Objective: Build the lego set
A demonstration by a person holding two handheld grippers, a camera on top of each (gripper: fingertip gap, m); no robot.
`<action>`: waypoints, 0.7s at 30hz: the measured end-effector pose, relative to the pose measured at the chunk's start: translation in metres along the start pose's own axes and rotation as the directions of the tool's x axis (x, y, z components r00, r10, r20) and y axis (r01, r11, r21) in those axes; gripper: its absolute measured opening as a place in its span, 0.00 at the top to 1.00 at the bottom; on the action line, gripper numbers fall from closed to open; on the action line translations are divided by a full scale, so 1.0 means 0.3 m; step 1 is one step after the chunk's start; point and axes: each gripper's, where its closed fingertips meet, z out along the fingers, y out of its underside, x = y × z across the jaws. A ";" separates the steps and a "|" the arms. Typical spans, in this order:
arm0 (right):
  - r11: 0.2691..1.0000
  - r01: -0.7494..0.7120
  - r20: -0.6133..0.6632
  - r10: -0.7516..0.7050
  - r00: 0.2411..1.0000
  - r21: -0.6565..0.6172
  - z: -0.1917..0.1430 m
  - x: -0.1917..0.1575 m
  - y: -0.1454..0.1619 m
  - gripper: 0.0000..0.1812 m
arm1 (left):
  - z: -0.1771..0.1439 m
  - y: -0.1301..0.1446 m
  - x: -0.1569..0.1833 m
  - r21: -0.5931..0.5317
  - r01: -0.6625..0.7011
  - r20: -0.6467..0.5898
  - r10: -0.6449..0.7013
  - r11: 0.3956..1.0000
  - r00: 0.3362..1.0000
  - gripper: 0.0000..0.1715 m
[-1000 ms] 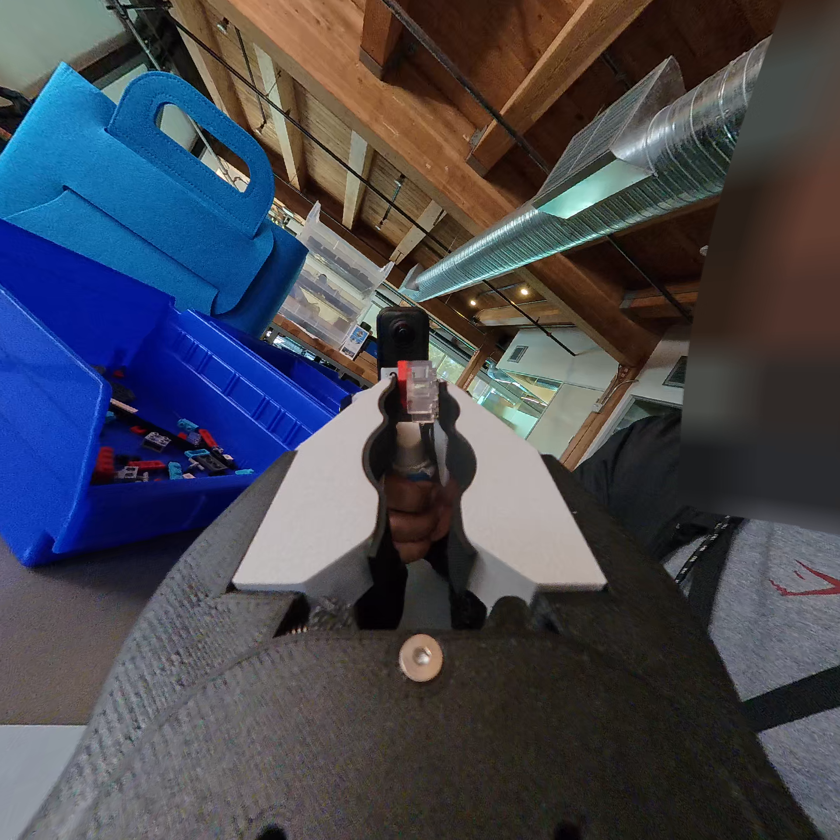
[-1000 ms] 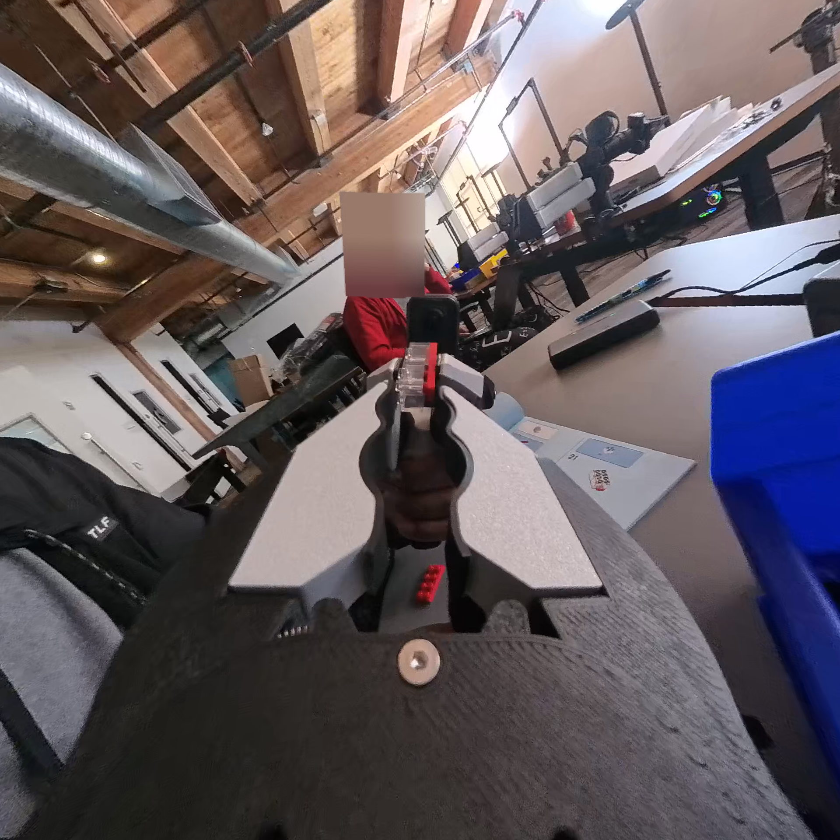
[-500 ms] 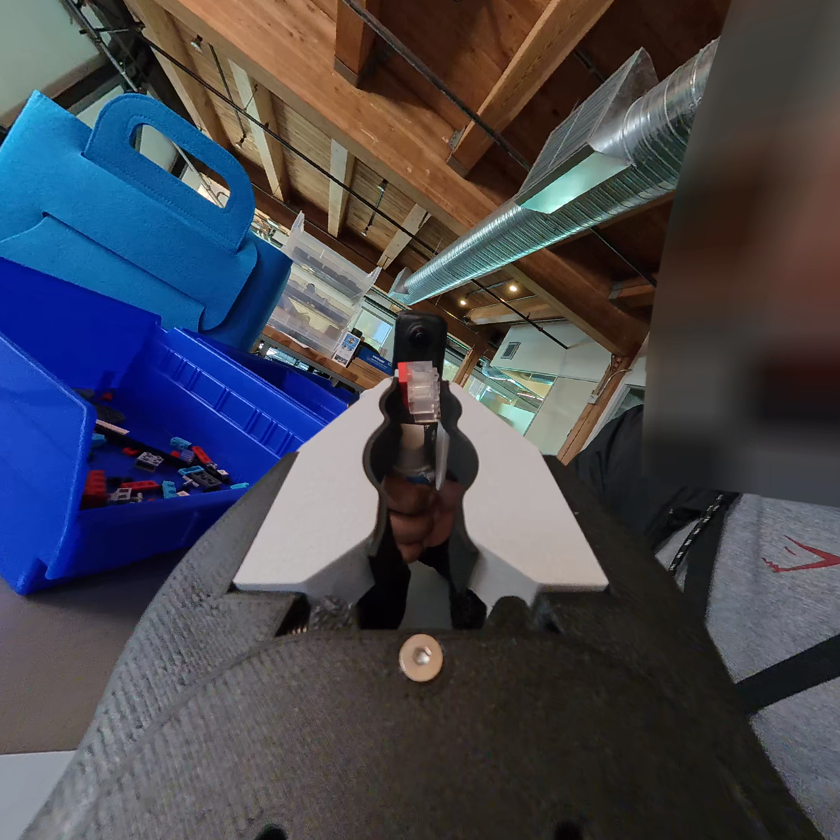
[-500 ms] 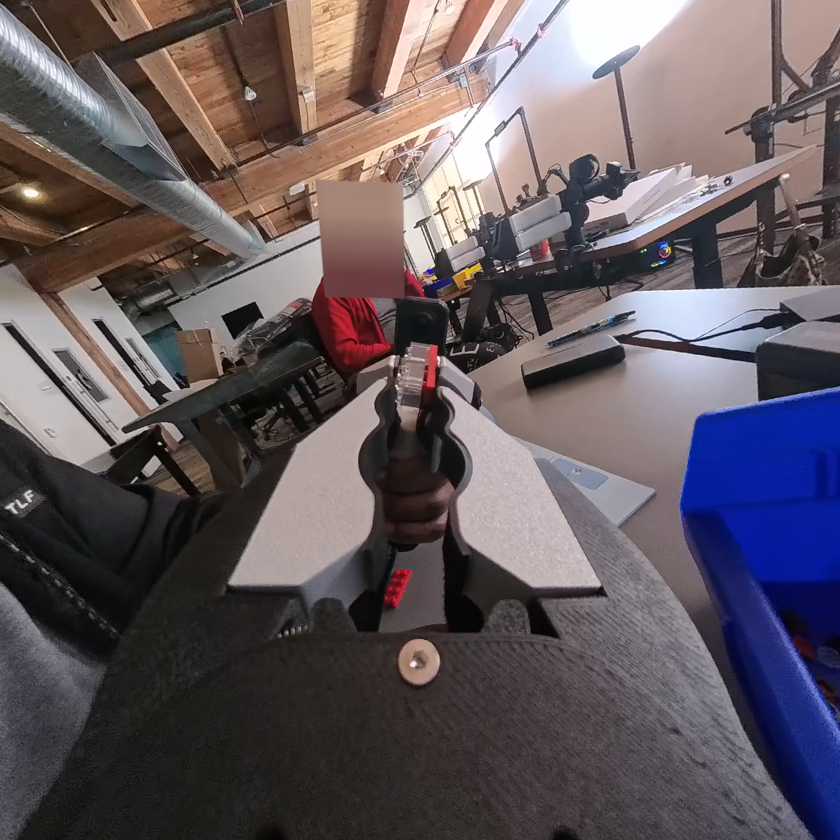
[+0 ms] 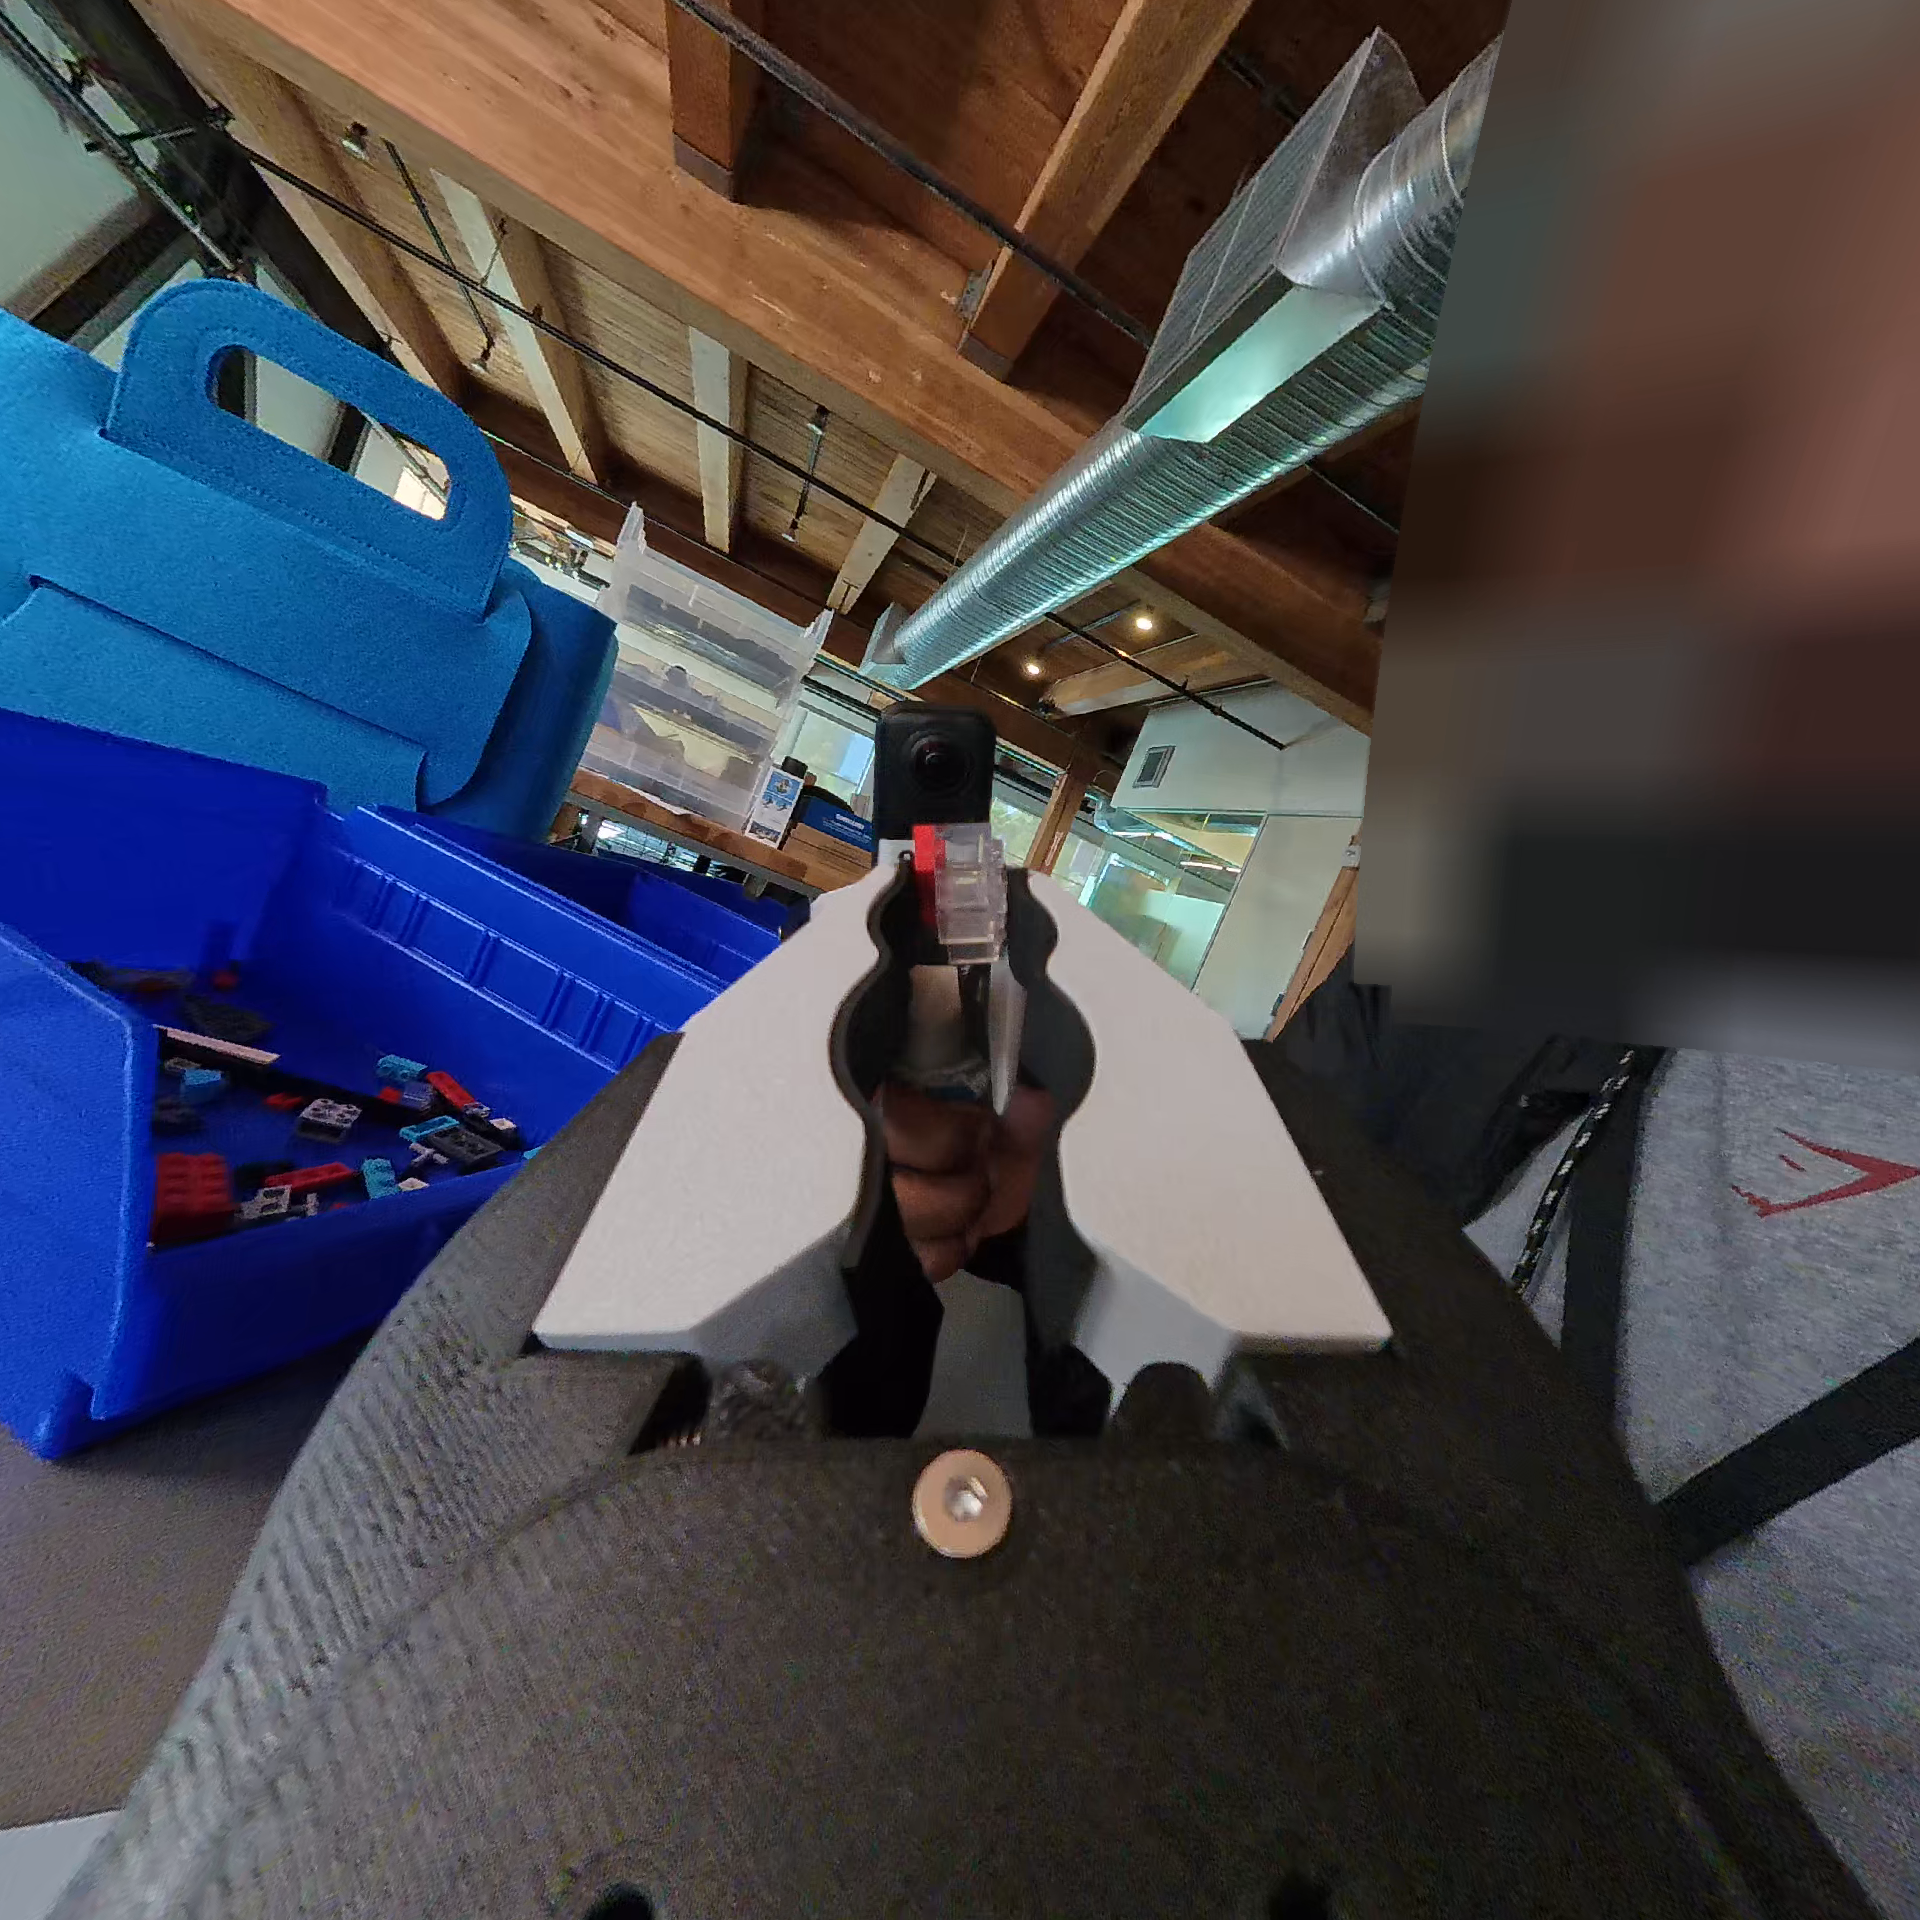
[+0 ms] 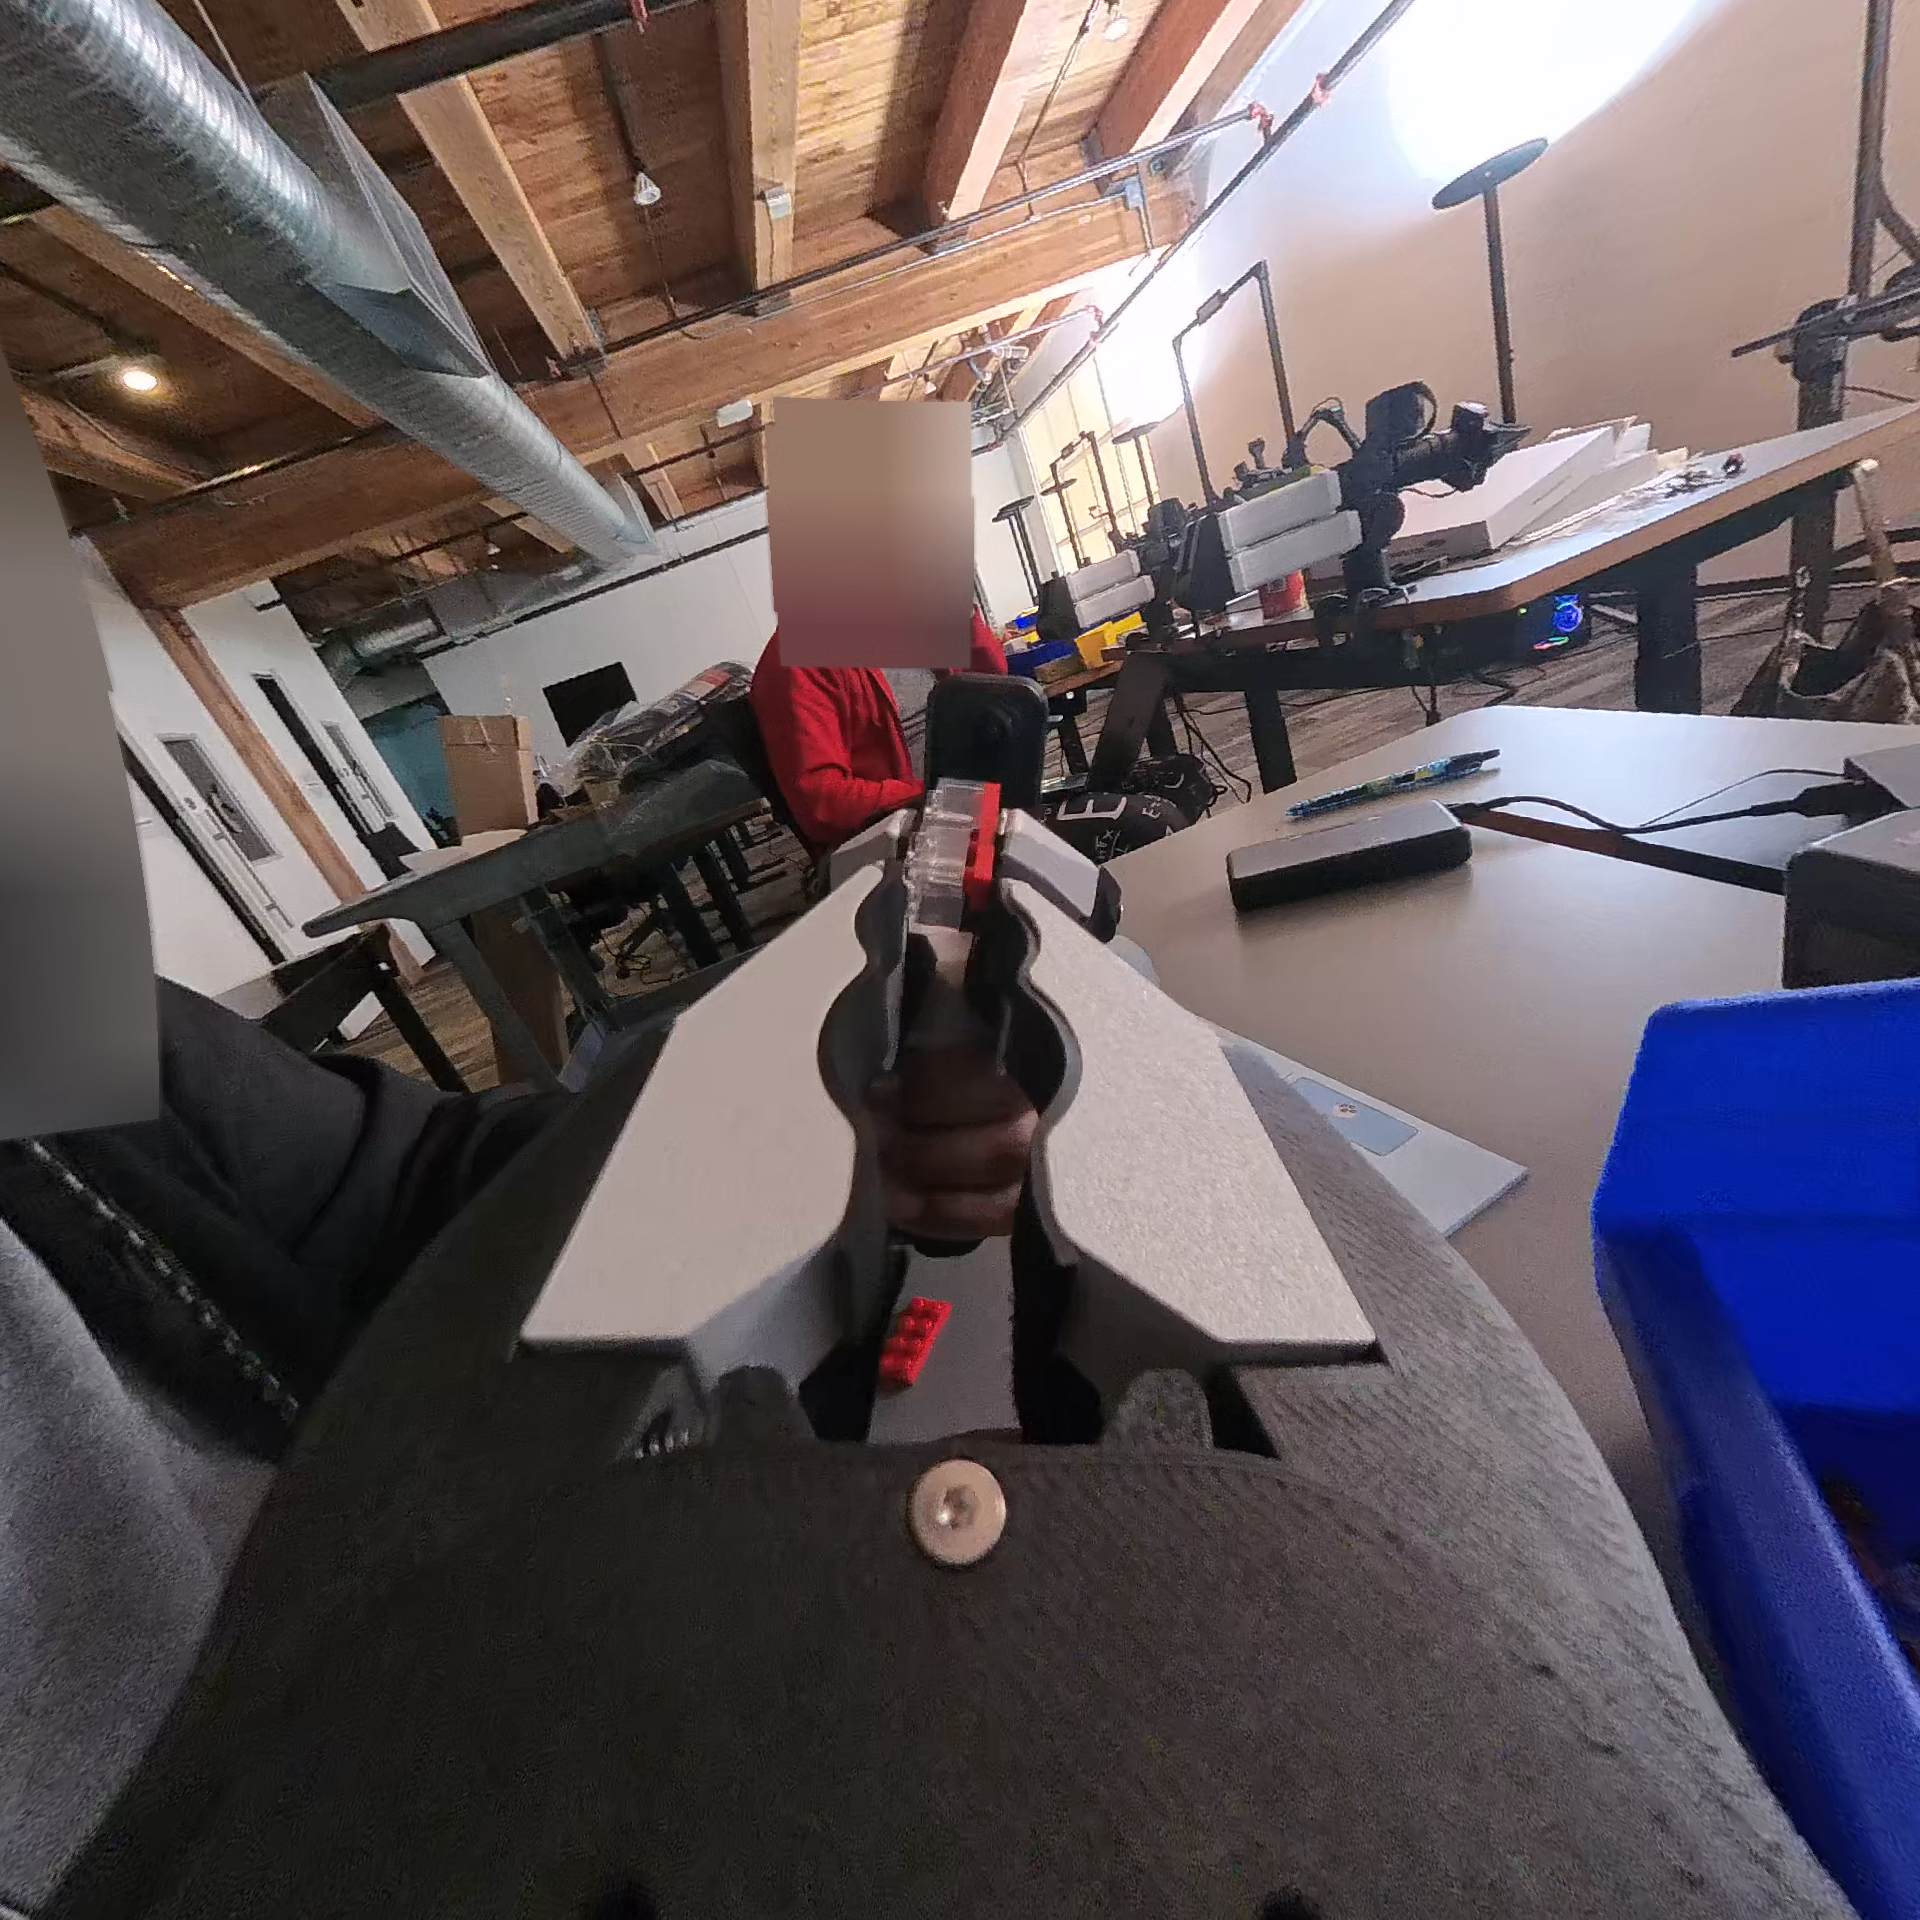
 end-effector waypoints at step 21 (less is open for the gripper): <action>0.990 0.132 0.051 -0.135 0.990 0.051 -0.010 -0.070 -0.019 0.90 | 0.016 0.015 0.071 -0.012 -0.105 -0.093 0.104 0.994 0.990 0.90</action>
